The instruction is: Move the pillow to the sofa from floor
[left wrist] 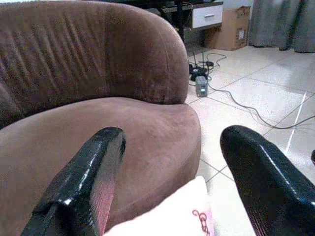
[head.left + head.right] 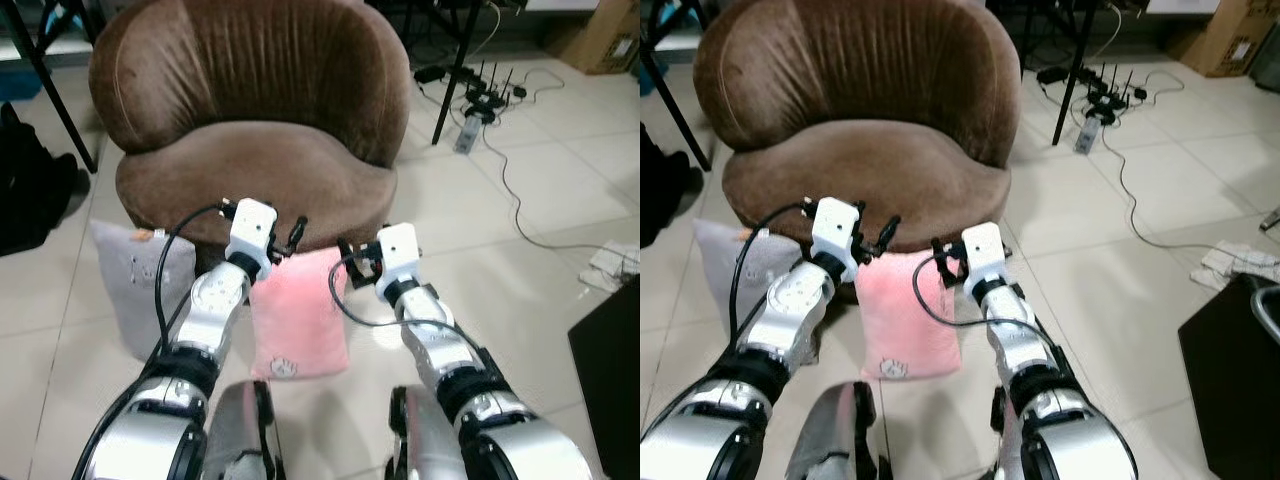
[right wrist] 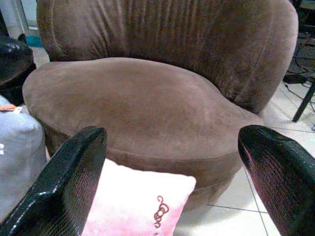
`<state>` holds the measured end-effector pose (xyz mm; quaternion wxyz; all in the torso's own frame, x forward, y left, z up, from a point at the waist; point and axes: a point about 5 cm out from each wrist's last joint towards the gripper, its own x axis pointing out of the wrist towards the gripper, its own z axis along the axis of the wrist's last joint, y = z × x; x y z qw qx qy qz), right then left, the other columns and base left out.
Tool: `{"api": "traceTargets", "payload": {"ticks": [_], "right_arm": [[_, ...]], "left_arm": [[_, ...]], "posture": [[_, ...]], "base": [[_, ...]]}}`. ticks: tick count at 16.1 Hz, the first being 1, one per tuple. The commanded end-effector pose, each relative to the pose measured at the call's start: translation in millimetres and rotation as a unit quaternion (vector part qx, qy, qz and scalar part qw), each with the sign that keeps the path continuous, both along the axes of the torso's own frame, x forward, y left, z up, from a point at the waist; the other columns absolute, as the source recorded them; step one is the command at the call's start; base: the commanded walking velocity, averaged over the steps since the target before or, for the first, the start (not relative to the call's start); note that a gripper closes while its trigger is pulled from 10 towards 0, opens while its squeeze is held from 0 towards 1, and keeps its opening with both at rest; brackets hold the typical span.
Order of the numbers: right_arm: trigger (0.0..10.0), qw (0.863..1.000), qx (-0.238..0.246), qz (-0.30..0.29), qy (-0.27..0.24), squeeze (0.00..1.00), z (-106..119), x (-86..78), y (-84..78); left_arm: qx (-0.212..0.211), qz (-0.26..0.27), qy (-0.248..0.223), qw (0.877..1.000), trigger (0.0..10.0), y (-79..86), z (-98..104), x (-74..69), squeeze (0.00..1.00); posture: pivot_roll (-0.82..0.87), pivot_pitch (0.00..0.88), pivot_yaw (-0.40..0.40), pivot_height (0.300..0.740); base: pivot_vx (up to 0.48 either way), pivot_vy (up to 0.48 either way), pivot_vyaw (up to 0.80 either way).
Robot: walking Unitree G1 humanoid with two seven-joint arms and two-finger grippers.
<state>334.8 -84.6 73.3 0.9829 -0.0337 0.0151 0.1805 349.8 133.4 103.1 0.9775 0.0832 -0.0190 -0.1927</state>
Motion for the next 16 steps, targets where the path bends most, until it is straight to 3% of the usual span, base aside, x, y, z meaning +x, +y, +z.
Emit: {"api": "traceTargets", "payload": {"ticks": [1, 7, 11, 16], "right_arm": [[10.0, 1.0, -0.005, 0.008, 0.015, 0.0, -5.4, -2.2, 0.0], [10.0, 1.0, -0.015, 0.01, 0.022, 0.0, -10.7, -5.6, -3.8], [10.0, 1.0, -0.004, 0.006, 0.027, 0.0, -15.1, -9.8, -6.7], [10.0, 1.0, -0.006, 0.01, 0.029, 0.0, -17.2, -11.9, -6.4]], "left_arm": [[-0.003, 0.003, -0.001, 1.0, 10.0, -0.3, -1.4, -1.8, 0.0], [-0.01, 0.012, 0.009, 1.0, 10.0, -1.9, -9.9, -7.4, 0.0], [-0.011, 0.014, 0.014, 1.0, 10.0, -3.8, -13.3, -9.9, 0.0], [-0.001, 0.026, 0.012, 1.0, 10.0, -1.2, -14.6, -10.9, 0.0]], "posture": [[-0.02, 0.019, 0.002, 0.524], [-0.03, 0.042, -0.02, 0.515], [-0.03, 0.047, -0.026, 0.482], [-0.02, 0.048, -0.032, 0.482]], "base": [[0.0, 0.0, 0.0], [0.0, 0.0, 0.0], [0.0, 0.0, 0.0], [0.0, 0.0, 0.0]]}}
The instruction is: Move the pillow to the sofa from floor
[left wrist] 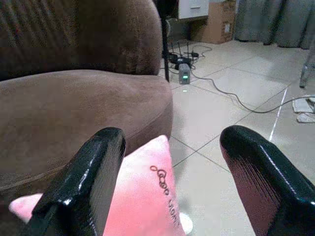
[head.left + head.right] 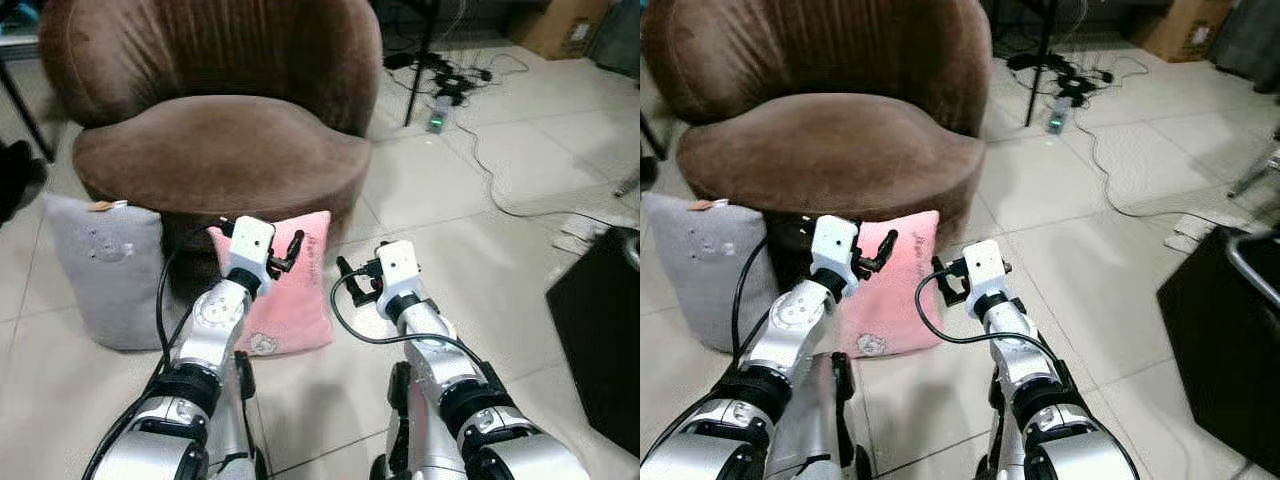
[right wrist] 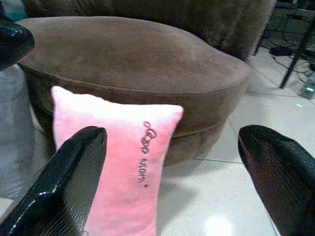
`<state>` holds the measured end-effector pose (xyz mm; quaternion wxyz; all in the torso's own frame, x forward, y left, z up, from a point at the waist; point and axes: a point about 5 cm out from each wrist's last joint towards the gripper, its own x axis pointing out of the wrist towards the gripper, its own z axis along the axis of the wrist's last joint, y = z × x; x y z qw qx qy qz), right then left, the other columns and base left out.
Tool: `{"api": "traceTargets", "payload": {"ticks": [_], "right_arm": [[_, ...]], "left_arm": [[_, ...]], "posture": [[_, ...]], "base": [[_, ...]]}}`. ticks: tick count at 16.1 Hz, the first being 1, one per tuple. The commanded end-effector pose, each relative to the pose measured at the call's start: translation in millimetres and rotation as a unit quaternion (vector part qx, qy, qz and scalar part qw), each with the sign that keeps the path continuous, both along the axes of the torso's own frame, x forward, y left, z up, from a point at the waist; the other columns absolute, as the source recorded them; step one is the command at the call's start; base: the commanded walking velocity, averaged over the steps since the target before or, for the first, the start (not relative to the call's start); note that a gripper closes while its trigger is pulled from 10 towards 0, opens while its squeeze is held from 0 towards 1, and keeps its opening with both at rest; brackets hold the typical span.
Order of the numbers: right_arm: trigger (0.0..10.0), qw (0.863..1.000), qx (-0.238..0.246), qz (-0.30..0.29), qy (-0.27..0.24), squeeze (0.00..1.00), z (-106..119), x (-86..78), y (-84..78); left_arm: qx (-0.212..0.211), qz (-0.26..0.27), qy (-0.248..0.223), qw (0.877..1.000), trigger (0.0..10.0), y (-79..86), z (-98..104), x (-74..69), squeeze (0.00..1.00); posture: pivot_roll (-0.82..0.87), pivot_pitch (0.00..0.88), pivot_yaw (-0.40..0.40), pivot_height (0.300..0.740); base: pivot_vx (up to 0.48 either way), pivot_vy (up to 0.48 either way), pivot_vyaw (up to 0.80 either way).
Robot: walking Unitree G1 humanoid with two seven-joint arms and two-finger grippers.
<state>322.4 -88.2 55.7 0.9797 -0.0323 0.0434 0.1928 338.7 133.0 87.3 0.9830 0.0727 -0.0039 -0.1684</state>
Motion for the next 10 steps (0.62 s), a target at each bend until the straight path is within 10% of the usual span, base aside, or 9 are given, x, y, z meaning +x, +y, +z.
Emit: {"api": "traceTargets", "payload": {"ticks": [1, 5, 10], "right_arm": [[10.0, 1.0, -0.002, 0.0, 0.001, 0.0, 0.1, 0.3, -2.7], [10.0, 1.0, -0.007, 0.004, 0.005, 0.0, -2.2, -1.5, -3.5], [10.0, 1.0, -0.008, 0.006, 0.008, 0.0, -3.5, -2.5, -2.7]], "left_arm": [[0.013, 0.006, -0.003, 1.0, 10.0, 0.1, 0.5, 0.1, 0.0], [0.0, 0.017, 0.004, 1.0, 10.0, 0.9, -3.1, -2.4, 0.0], [-0.011, 0.019, 0.011, 1.0, 10.0, -2.4, -6.0, -4.3, 0.0]], "posture": [[-0.02, 0.049, -0.033, 0.482], [-0.02, 0.056, -0.045, 0.482], [-0.02, 0.07, -0.044, 0.482]], "base": [[0.0, 0.0, 0.0], [0.0, 0.0, 0.0], [0.0, 0.474, 0.0]]}}
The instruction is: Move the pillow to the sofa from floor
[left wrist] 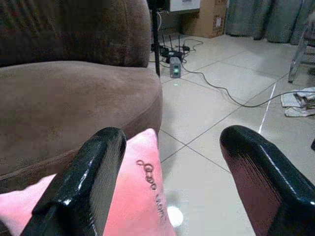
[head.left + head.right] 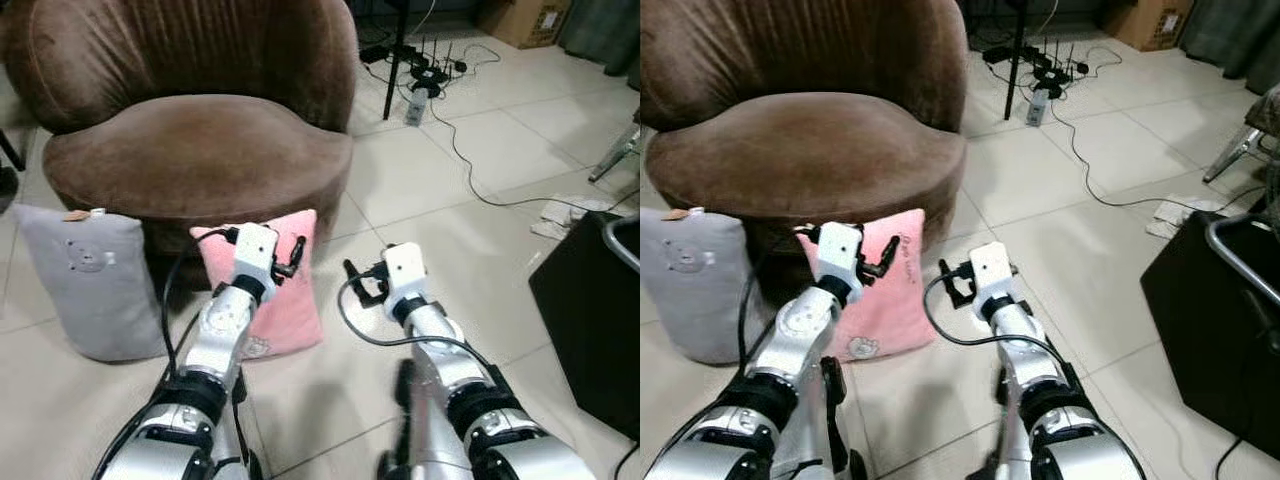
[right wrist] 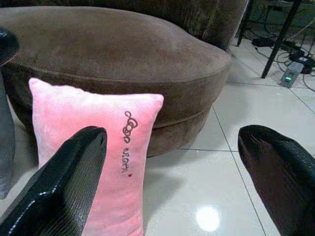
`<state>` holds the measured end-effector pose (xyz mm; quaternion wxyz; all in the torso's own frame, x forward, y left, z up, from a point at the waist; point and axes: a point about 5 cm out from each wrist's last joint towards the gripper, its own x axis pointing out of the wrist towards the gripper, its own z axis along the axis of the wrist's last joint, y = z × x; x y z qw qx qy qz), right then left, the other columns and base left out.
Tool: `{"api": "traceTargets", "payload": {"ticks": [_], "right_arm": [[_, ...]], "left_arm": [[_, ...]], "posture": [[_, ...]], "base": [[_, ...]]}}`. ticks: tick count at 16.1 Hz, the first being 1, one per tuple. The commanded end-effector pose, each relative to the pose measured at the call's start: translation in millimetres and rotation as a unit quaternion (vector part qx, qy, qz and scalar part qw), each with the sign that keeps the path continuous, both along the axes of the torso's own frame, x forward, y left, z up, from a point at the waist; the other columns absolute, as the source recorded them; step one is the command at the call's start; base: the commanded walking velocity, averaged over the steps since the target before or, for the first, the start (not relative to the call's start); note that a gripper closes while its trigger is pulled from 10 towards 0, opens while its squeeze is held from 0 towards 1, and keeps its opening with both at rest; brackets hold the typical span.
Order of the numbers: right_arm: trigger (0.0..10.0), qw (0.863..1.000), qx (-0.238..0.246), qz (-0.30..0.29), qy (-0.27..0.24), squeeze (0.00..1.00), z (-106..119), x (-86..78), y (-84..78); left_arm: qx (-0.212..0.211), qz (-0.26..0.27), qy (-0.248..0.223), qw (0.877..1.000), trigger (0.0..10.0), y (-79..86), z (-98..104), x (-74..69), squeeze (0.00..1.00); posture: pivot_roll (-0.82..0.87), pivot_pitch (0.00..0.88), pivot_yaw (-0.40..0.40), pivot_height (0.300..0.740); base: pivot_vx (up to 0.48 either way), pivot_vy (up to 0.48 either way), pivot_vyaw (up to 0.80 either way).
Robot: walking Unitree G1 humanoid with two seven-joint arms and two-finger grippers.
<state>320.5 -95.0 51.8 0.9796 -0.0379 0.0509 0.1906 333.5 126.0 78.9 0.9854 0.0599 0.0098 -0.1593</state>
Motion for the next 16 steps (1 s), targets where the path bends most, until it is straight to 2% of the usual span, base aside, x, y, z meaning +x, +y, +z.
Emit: {"api": "traceTargets", "payload": {"ticks": [1, 6, 7, 8, 9, 10, 12, 13, 15, 16], "right_arm": [[10.0, 1.0, 0.0, 0.009, 0.002, 0.0, 0.4, -0.7, 4.5], [10.0, 1.0, 0.0, 0.008, 0.004, 0.0, -0.5, -1.3, 3.5], [10.0, 1.0, 0.001, 0.008, 0.004, 0.0, -0.5, -1.5, 3.6], [10.0, 1.0, 0.002, 0.009, 0.004, 0.0, -0.7, -2.0, 4.3], [10.0, 1.0, 0.002, 0.009, 0.004, 0.0, -0.9, -2.4, 4.6], [10.0, 1.0, 0.003, 0.011, 0.005, 0.0, -1.9, -3.7, 5.5], [10.0, 1.0, 0.004, 0.013, 0.006, 0.0, -2.3, -4.4, 6.2], [10.0, 1.0, 0.004, 0.013, 0.006, 0.0, -2.6, -4.8, 6.7], [10.0, 1.0, 0.005, 0.014, 0.007, 0.0, -3.0, -5.5, 7.6], [10.0, 1.0, 0.005, 0.014, 0.007, 0.0, -3.0, -5.7, 7.9]], "left_arm": [[0.001, 0.009, -0.003, 1.0, 10.0, 3.7, 2.2, 0.7, 0.0], [0.014, 0.009, 0.001, 1.0, 10.0, 2.3, 2.0, 1.5, 0.0], [0.026, 0.009, 0.0, 1.0, 10.0, 2.6, 1.7, 1.6, 0.0], [0.058, 0.008, -0.004, 0.998, 10.0, 2.2, 1.8, 2.0, 0.0], [0.056, 0.005, -0.002, 0.998, 10.0, 1.2, 1.7, 2.0, 0.0], [0.076, 0.003, 0.003, 0.997, 10.0, -0.2, 0.2, 2.6, 0.0], [0.087, 0.007, 0.011, 0.996, 10.0, 0.3, -2.8, 2.3, 0.0], [0.099, 0.001, 0.021, 0.995, 10.0, -0.4, -6.3, 1.2, 0.0], [0.096, 0.01, 0.009, 0.995, 10.0, 0.5, -4.5, 0.5, 0.0], [0.11, 0.013, 0.008, 0.994, 10.0, 1.2, -4.2, 1.1, 0.0]], "posture": [[-0.02, 0.071, -0.044, 0.482], [-0.02, 0.075, -0.041, 0.482], [-0.02, 0.076, -0.04, 0.482], [-0.02, 0.078, -0.039, 0.482], [-0.03, 0.078, -0.039, 0.482], [-0.02, 0.079, -0.039, 0.482], [-0.03, 0.08, -0.038, 0.482], [-0.03, 0.08, -0.038, 0.482], [-0.03, 0.083, -0.036, 0.482], [-0.03, 0.083, -0.036, 0.482]], "base": [[0.0, 0.48, 0.0], [0.055, 0.459, 0.0], [0.48, 0.0, 0.0], [0.48, 0.0, 0.0], [0.48, 0.0, 0.0], [0.461, 0.0, 0.0], [0.39, -0.167, 0.0], [0.0, 0.0, 0.0], [0.0, 0.0, 0.0], [0.0, 0.0, 0.0]]}}
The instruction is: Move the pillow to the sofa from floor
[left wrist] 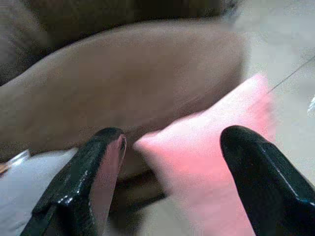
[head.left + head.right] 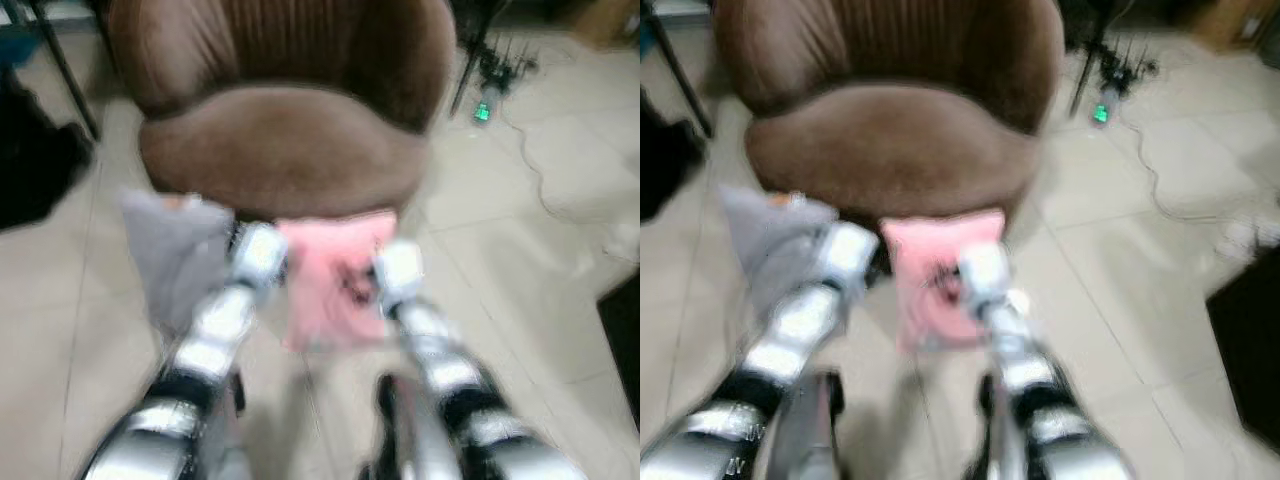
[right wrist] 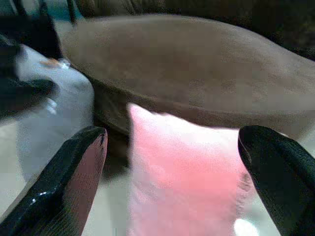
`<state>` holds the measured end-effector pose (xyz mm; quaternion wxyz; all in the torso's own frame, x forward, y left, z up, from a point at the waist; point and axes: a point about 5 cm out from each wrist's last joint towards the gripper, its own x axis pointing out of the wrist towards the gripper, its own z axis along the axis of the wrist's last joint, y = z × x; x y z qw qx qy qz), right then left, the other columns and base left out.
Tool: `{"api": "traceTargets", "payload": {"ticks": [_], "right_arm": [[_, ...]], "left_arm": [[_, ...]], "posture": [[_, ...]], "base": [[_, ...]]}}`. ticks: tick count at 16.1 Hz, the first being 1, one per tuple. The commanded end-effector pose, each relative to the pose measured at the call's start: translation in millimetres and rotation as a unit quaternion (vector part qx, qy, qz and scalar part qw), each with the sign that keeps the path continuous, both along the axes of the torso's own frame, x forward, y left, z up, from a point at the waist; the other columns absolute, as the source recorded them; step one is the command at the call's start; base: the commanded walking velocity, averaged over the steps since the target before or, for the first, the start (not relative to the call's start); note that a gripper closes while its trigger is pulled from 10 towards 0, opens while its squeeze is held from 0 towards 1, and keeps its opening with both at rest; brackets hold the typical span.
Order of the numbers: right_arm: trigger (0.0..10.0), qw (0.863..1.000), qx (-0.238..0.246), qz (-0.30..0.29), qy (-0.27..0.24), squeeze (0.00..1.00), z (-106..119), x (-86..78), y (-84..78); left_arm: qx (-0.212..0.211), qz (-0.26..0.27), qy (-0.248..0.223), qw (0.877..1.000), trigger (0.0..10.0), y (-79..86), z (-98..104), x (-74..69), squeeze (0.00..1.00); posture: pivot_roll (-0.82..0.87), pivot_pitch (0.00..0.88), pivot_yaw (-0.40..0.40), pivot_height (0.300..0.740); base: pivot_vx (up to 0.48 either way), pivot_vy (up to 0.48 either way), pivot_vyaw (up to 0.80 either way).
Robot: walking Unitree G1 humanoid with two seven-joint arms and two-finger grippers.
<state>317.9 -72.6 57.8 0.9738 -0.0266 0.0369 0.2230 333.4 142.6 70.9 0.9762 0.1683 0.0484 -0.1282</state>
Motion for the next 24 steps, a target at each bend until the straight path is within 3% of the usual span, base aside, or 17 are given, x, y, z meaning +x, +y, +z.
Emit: {"api": "traceTargets", "payload": {"ticks": [1, 3, 9, 16, 18, 20, 21, 24], "right_arm": [[10.0, 1.0, -0.011, -0.018, 0.017, 0.0, -9.2, -3.5, -14.2], [10.0, 1.0, -0.011, -0.017, 0.018, 0.0, -9.7, -4.1, -14.1], [10.0, 1.0, -0.011, -0.014, 0.021, 0.0, -10.6, -5.3, -12.6], [10.0, 1.0, -0.011, -0.007, 0.024, 0.0, -11.4, -6.7, -10.1], [10.0, 1.0, -0.012, -0.003, 0.024, 0.0, -11.4, -6.9, -10.1], [10.0, 1.0, -0.013, -0.002, 0.024, 0.0, -11.0, -6.6, -11.4], [10.0, 1.0, -0.015, 0.001, 0.022, 0.0, -10.0, -6.2, -13.4], [10.0, 1.0, -0.021, -0.003, 0.007, 0.0, -1.5, -0.3, -29.7]], "left_arm": [[0.0, -0.014, -0.012, 1.0, 10.0, -14.8, 4.3, 1.4, 0.0], [-0.013, -0.011, -0.011, 1.0, 10.0, -15.2, 4.5, 1.1, 0.0], [0.005, -0.006, -0.014, 1.0, 10.0, -17.0, 2.9, -0.3, 0.0], [-0.015, 0.017, -0.01, 1.0, 10.0, -15.7, 1.5, -1.3, 0.0], [-0.06, 0.064, 0.024, 0.996, 10.0, -7.9, -4.1, 0.4, 0.0], [-0.077, 0.099, 0.038, 0.991, 10.0, 1.2, -6.5, 1.7, 0.0], [-0.075, 0.118, 0.038, 0.989, 10.0, 9.2, -6.1, 2.6, 0.0], [-0.018, 0.155, 0.039, 0.987, 10.0, 45.9, -7.7, -0.1, 0.0]], "posture": [[-0.03, 0.085, -0.036, 0.482], [-0.03, 0.087, -0.037, 0.482], [-0.03, 0.094, -0.038, 0.482], [-0.02, 0.095, -0.041, 0.482], [-0.02, 0.092, -0.043, 0.482], [-0.02, 0.091, -0.045, 0.482], [-0.01, 0.091, -0.047, 0.482], [-0.01, 0.096, -0.052, 0.482]], "base": [[0.0, 0.0, 0.0], [0.334, -0.341, 0.0], [0.33, -0.345, 0.0], [0.32, -0.355, 0.0], [0.0, 0.0, 0.0], [0.0, 0.0, 0.0], [0.0, 0.0, 0.0], [0.0, 0.0, 0.0]]}}
